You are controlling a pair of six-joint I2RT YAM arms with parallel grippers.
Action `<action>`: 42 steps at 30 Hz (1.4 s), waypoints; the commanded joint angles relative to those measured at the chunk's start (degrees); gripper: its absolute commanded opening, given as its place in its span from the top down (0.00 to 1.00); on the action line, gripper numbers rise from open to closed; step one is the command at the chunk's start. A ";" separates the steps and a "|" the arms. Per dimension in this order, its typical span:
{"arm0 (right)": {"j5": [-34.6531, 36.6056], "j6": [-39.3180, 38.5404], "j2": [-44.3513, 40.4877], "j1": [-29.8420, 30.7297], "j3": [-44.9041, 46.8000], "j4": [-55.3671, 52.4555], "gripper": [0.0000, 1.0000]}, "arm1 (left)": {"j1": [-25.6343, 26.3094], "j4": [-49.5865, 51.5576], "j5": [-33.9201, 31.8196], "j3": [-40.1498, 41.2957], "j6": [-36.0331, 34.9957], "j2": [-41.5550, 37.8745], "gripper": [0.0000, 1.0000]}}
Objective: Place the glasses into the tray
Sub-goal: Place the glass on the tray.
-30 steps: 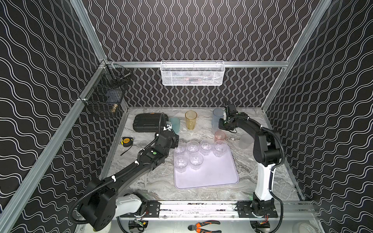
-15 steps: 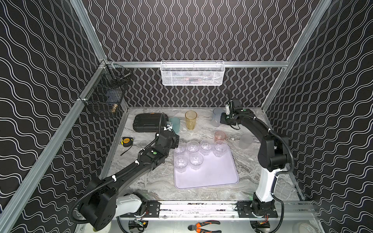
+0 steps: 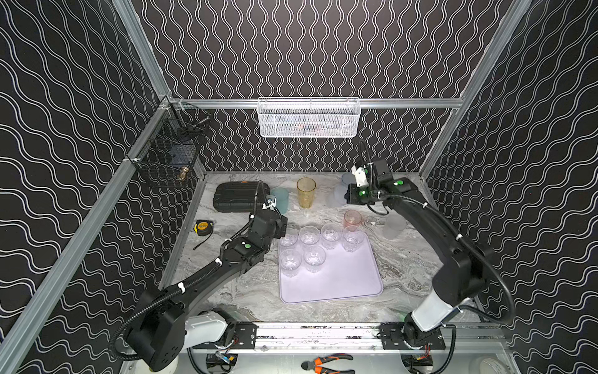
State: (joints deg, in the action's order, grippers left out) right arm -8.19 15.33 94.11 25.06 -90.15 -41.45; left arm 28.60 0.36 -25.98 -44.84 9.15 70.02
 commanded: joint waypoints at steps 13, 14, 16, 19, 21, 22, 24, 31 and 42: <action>7.08 -1.44 -11.19 13.99 16.86 -16.25 0.95 | 12.55 8.24 3.31 -3.24 6.39 -5.24 0.18; 7.48 -1.45 -11.07 14.43 17.86 -15.90 0.95 | 13.46 8.12 2.73 -3.09 6.58 -5.24 0.18; 9.15 -1.19 -10.65 15.10 19.97 -14.62 0.95 | 15.39 7.31 1.62 -2.33 6.64 -4.95 0.18; 12.14 -0.89 -9.84 16.04 22.48 -11.89 0.95 | 17.46 7.01 0.78 -1.59 6.81 -3.65 0.18; 12.92 -0.64 -9.30 16.32 23.64 -9.98 0.96 | 18.43 6.85 0.66 -0.85 7.19 -2.88 0.18; 13.06 -0.50 -9.07 16.57 24.28 -8.88 0.96 | 18.67 6.55 0.75 -0.33 7.50 -2.59 0.18; 13.55 -0.05 -8.65 16.98 25.37 -7.10 0.96 | 19.03 5.93 0.92 0.64 8.14 -2.40 0.18; 16.06 0.22 -6.00 18.18 27.91 -1.95 0.96 | 19.18 4.67 0.31 1.34 7.74 -1.58 0.18; 17.95 -1.44 -1.29 18.18 26.80 -0.86 0.93 | 19.16 3.86 0.78 1.87 7.62 -0.77 0.17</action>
State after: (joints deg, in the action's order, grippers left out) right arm 8.56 14.33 92.07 43.16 -62.70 -43.42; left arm 47.70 5.91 -24.64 -43.07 16.32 69.08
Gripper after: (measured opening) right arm 0.086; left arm 0.827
